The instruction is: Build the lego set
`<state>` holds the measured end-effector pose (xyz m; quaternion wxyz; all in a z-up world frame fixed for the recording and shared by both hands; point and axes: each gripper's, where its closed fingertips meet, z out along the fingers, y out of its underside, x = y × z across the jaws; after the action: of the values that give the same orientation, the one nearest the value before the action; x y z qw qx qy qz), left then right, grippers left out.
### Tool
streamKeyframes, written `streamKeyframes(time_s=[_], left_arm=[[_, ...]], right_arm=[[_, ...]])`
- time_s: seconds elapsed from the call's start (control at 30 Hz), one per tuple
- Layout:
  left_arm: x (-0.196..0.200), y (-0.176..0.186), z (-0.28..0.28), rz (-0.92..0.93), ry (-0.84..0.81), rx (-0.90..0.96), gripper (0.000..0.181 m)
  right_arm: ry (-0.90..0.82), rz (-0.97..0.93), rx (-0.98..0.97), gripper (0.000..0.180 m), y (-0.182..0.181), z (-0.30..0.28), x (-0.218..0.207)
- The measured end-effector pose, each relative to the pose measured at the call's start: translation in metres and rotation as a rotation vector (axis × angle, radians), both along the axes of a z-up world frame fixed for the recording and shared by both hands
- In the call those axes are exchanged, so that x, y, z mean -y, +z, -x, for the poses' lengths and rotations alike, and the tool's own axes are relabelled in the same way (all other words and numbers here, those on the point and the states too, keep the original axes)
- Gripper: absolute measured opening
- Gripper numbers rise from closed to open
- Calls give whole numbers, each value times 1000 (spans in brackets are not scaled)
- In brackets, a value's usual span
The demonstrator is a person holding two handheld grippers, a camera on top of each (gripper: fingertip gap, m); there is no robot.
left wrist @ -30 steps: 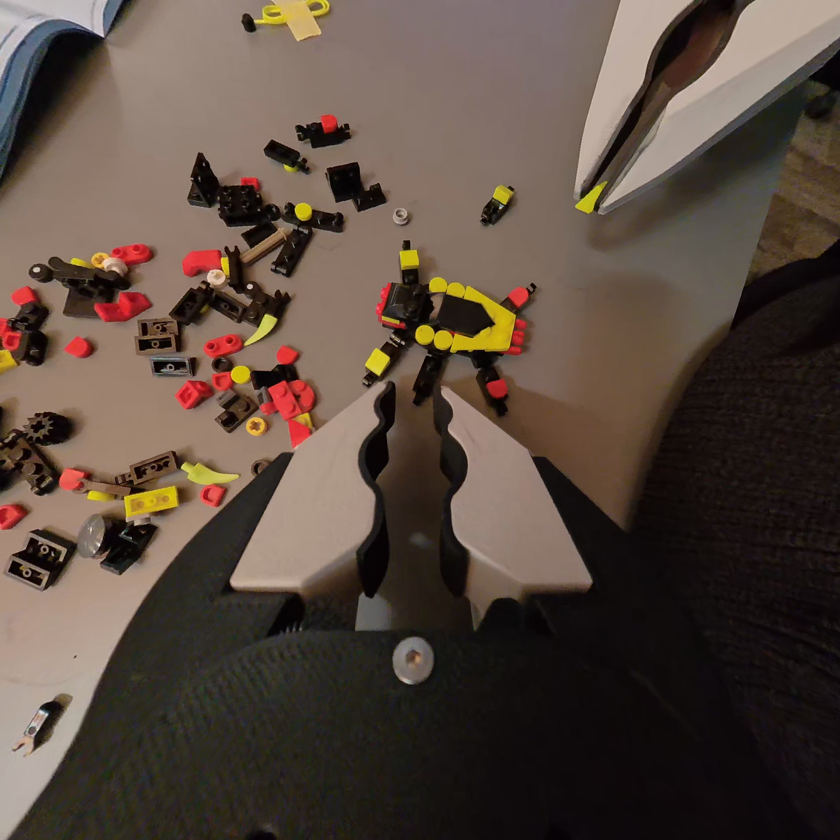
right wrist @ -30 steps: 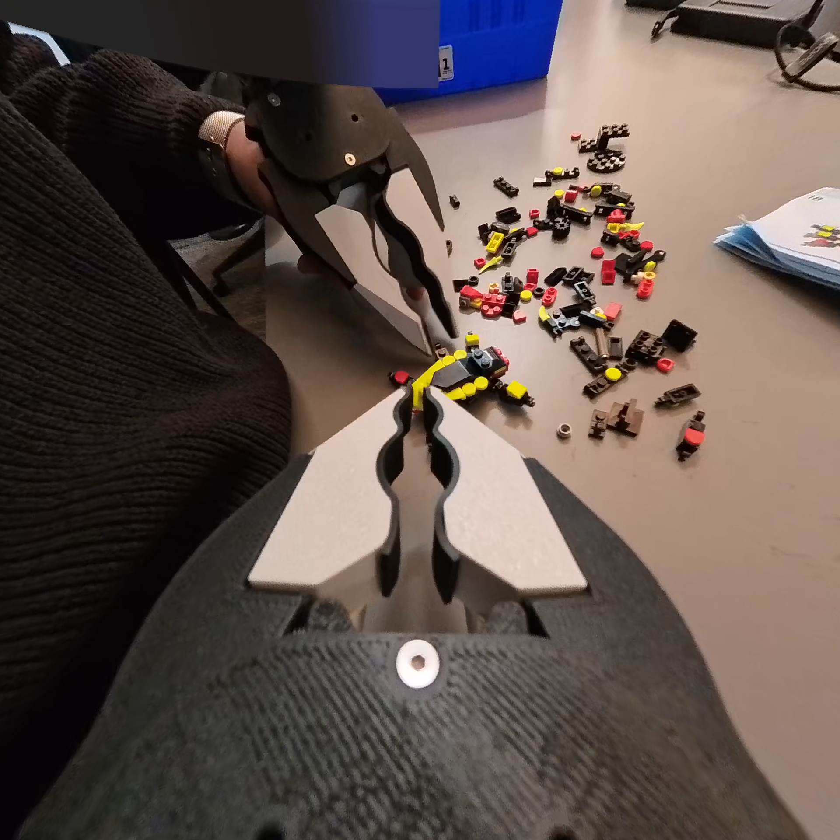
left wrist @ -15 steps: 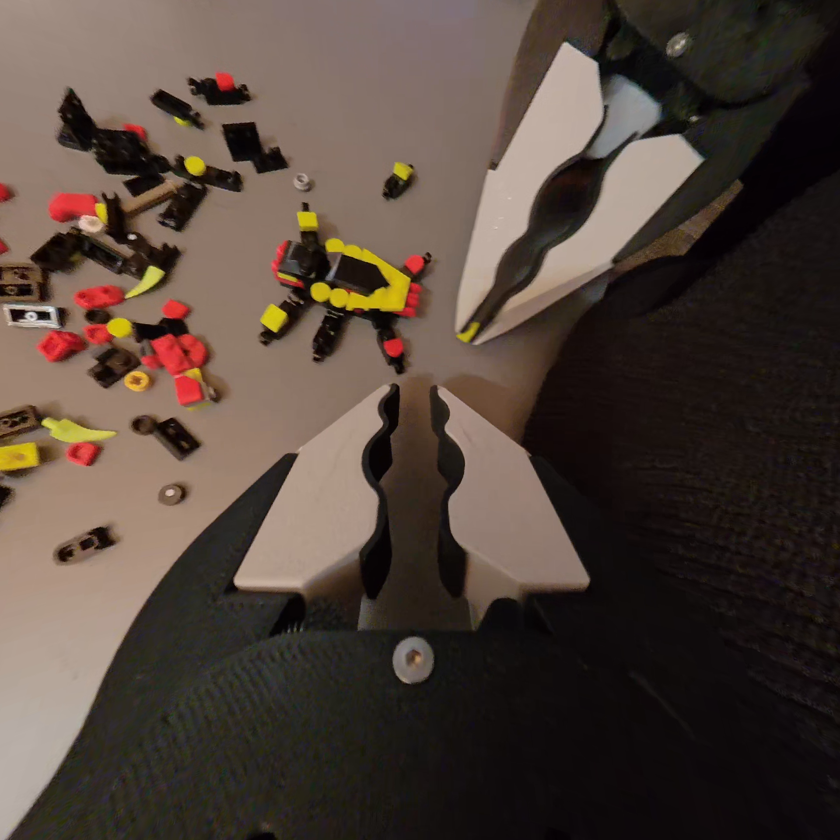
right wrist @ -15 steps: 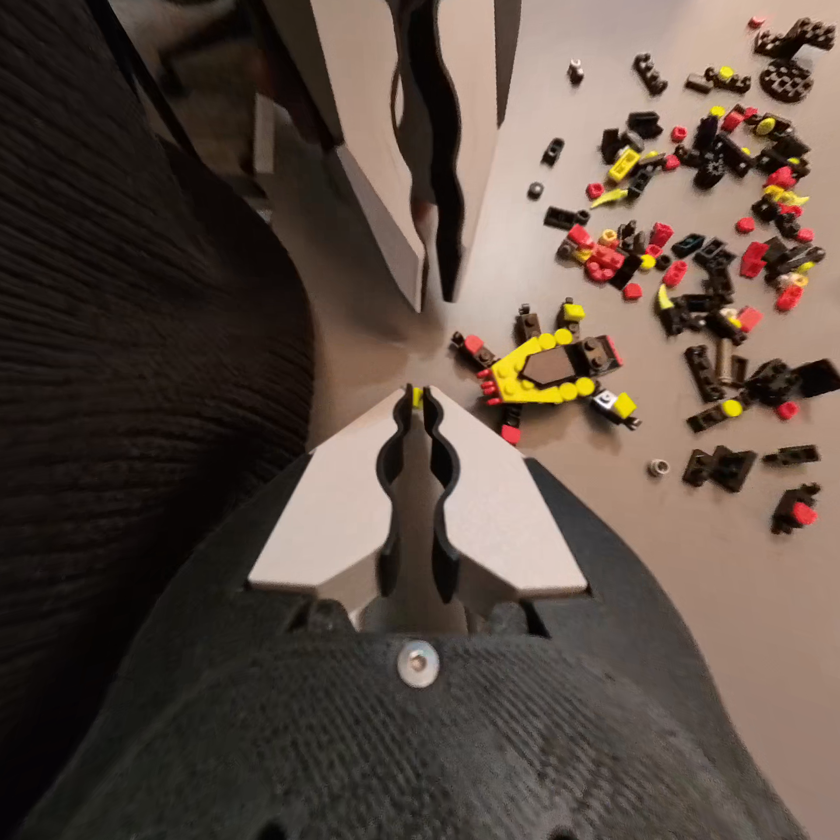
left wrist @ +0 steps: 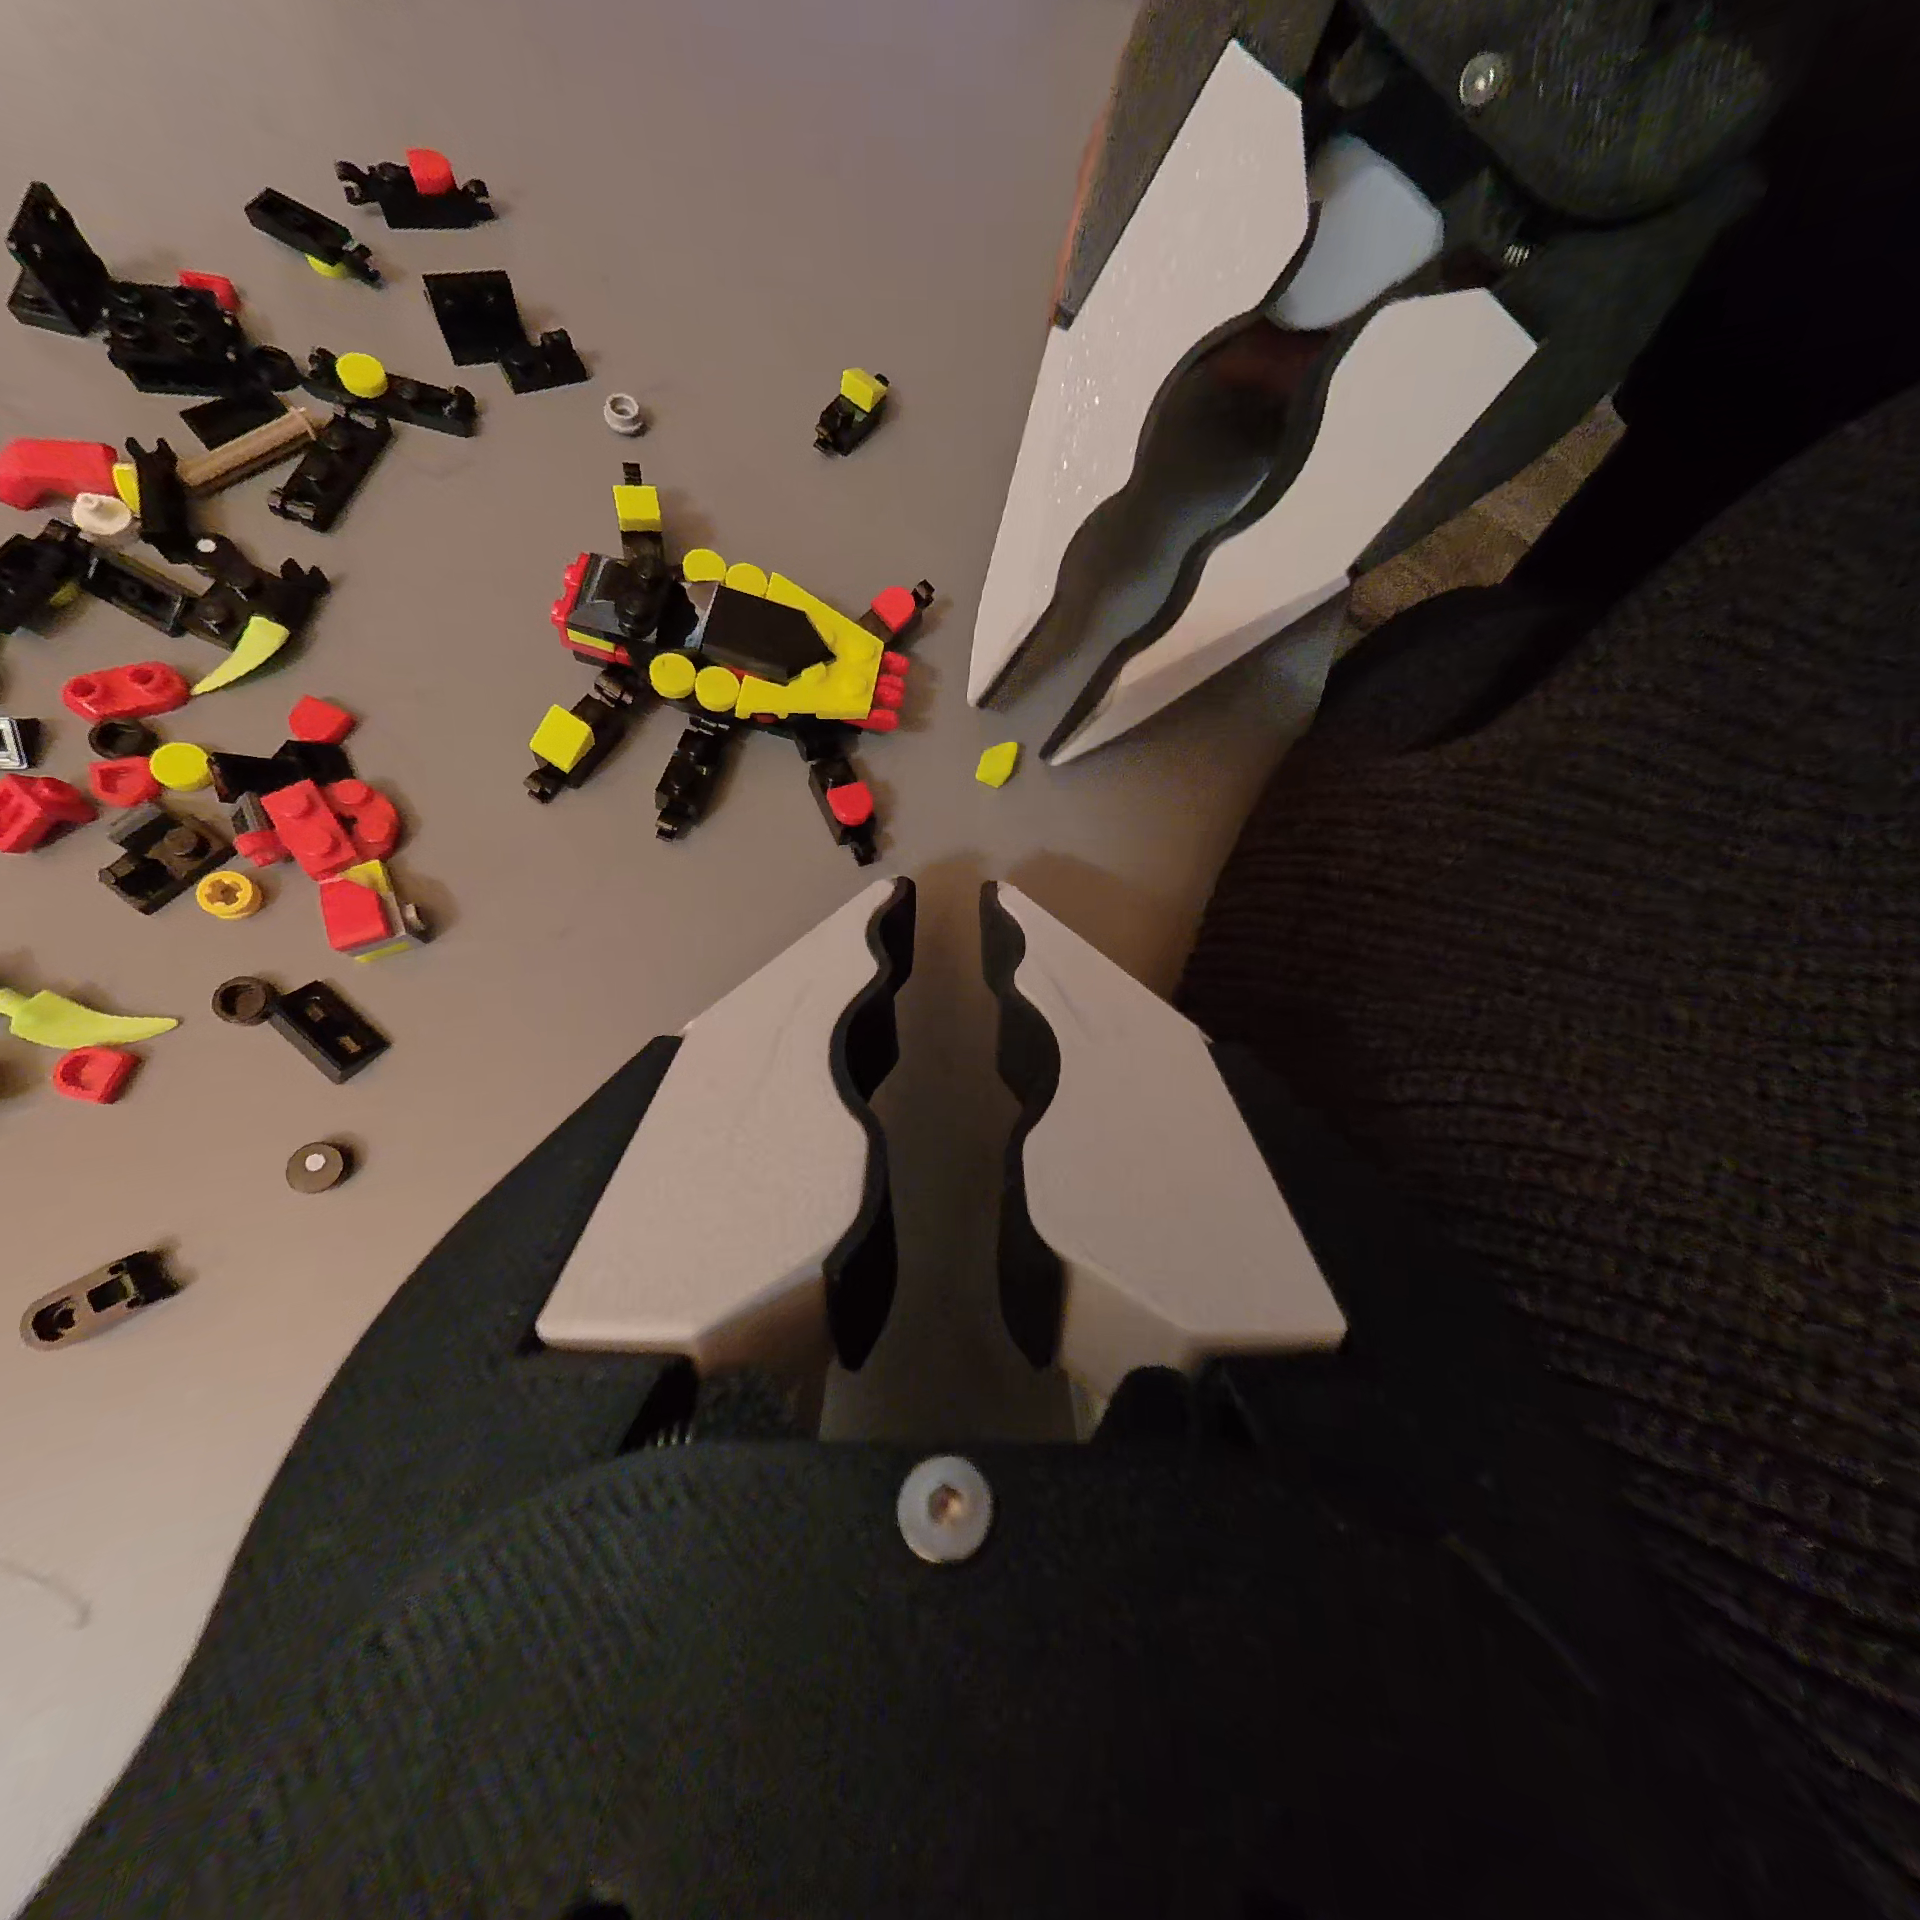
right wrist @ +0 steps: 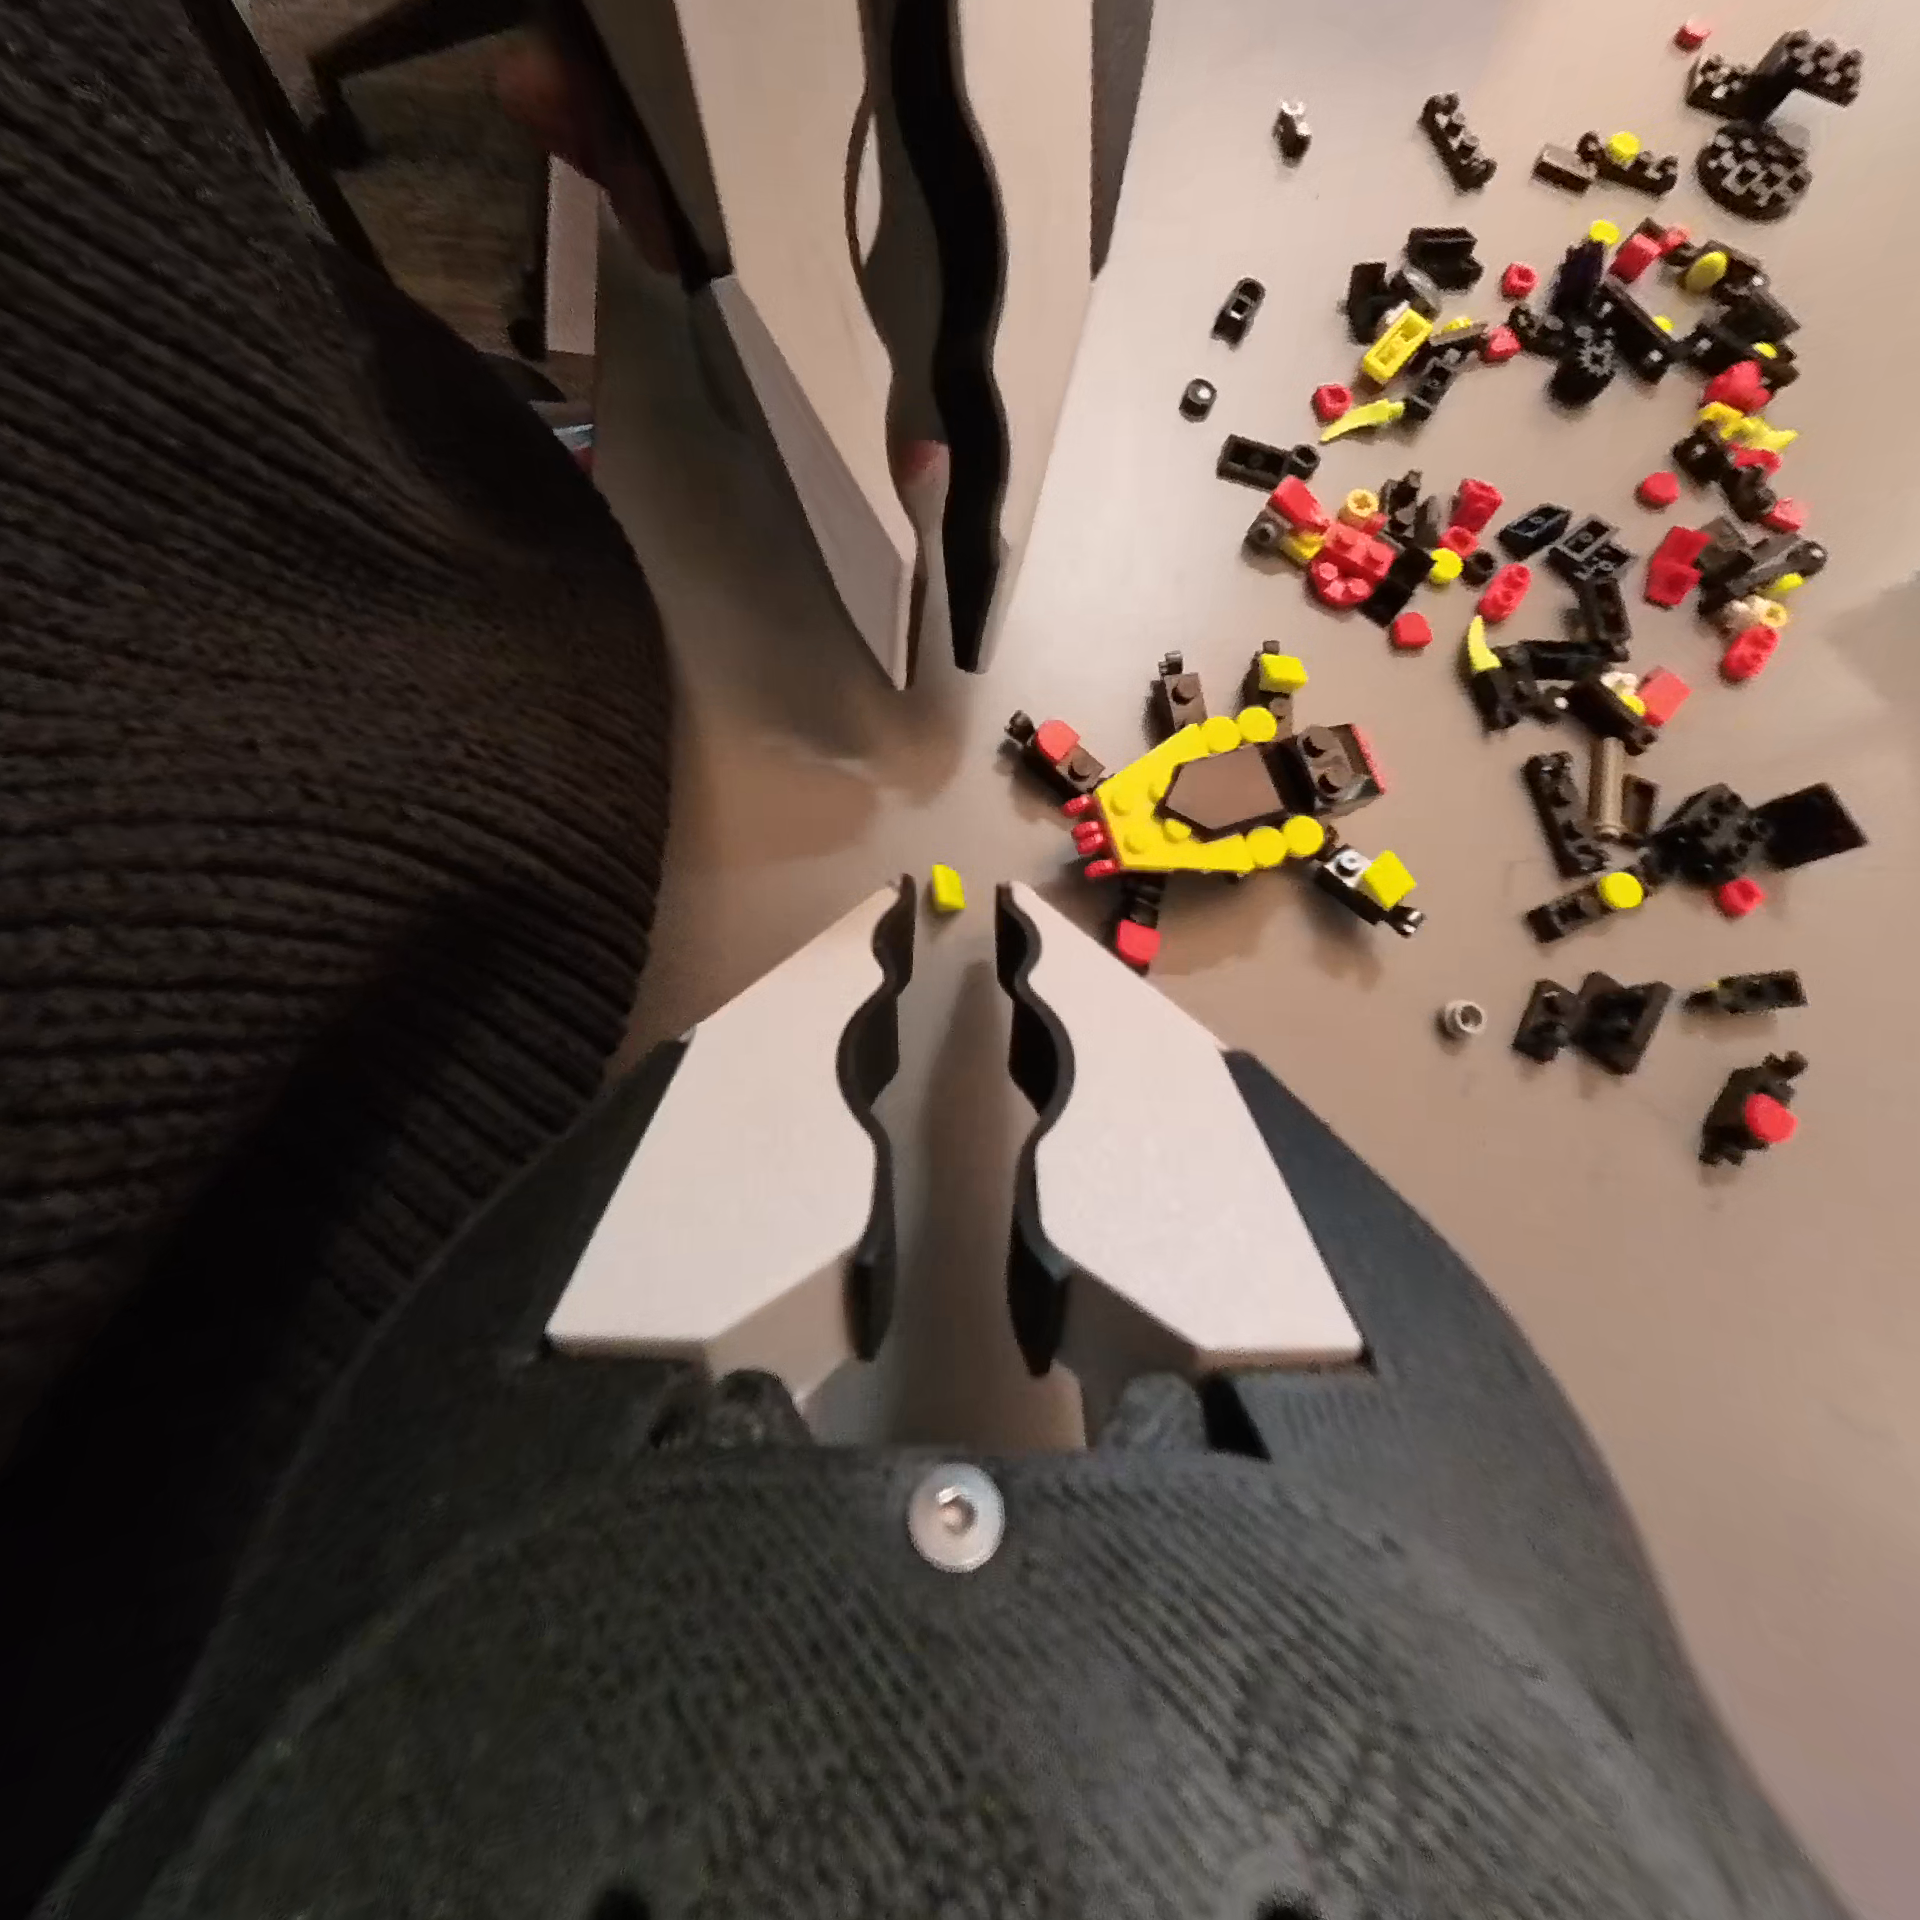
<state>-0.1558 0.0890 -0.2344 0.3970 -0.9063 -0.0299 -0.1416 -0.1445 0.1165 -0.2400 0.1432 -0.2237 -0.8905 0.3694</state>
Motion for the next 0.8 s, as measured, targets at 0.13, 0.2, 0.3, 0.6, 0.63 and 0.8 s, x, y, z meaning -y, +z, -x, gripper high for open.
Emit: streamKeyframes(time_s=[0.13, 0.2, 0.3, 0.6, 0.63, 0.8], left_arm=[[-1, -1, -1, 2, 1, 0, 9], [-2, -1, 0, 2, 5, 2, 9], [-2, -1, 2, 2, 13, 3, 9], [-1, -3, 2, 11, 16, 7, 8], [-1, -2, 2, 9, 16, 9, 8], [-5, 2, -5, -7, 4, 46, 9]], right_arm=[[17, 14, -7, 7, 3, -3, 5], [19, -10, -40, 0, 3, -2, 6], [10, -39, -56, 0, 0, -1, 5], [4, -6, -11, 3, 2, -4, 7], [-8, -8, -19, 3, 3, -1, 5], [-19, -16, 6, 3, -2, -1, 4]])
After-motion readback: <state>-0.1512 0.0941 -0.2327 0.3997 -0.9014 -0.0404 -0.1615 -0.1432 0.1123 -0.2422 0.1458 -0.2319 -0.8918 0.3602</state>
